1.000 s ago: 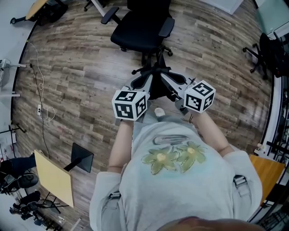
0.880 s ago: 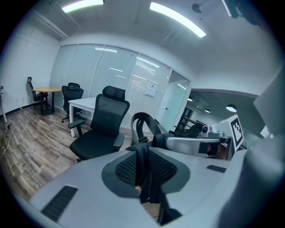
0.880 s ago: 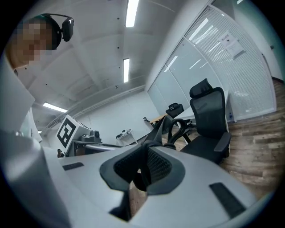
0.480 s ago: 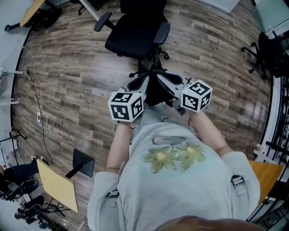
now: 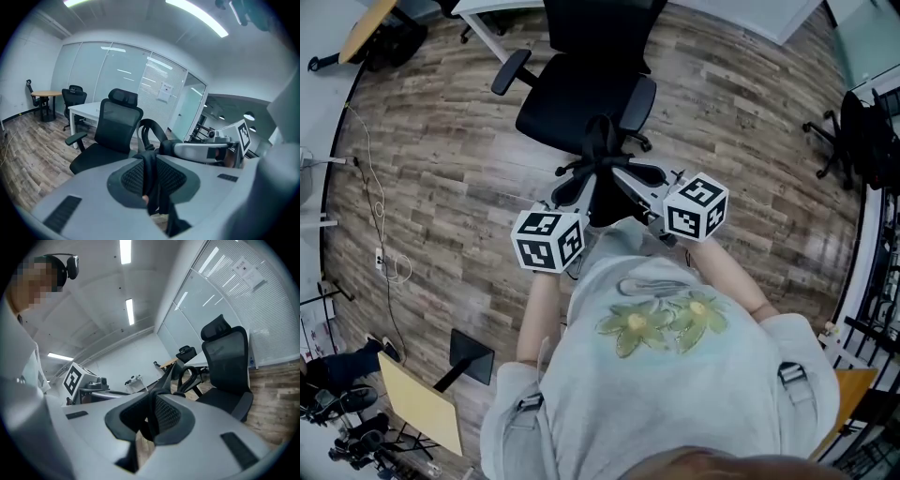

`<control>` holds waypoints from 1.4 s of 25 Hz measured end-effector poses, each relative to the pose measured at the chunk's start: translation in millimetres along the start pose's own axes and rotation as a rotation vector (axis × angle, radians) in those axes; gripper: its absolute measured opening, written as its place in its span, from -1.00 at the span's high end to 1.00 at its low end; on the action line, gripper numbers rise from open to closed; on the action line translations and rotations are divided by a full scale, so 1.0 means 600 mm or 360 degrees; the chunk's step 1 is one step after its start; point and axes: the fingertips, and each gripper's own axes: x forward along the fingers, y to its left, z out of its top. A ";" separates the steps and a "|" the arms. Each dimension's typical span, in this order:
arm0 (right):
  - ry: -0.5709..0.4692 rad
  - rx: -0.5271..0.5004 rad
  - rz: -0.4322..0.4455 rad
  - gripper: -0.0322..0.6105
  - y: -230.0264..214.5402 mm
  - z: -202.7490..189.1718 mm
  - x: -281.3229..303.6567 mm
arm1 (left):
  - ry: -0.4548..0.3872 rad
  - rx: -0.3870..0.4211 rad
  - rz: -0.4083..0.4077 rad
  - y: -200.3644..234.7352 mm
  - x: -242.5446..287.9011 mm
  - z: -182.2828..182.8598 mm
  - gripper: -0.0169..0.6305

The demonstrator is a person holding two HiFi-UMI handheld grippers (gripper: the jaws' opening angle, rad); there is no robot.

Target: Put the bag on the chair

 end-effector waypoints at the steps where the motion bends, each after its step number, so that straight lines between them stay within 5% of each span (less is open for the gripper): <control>1: 0.0006 -0.0009 0.0014 0.77 -0.010 0.012 0.012 | -0.0017 -0.0011 0.0012 0.011 0.008 0.014 0.74; 9: 0.0000 -0.0087 0.0081 0.77 -0.077 0.114 0.109 | -0.0170 -0.0044 0.0119 0.099 0.066 0.132 0.74; 17: -0.0078 -0.0176 0.0131 0.77 -0.118 0.224 0.163 | -0.0327 0.0077 0.0163 0.138 0.100 0.258 0.73; 35: 0.0048 -0.0314 0.0469 0.77 -0.169 0.355 0.252 | -0.0498 -0.0038 0.0432 0.190 0.133 0.373 0.73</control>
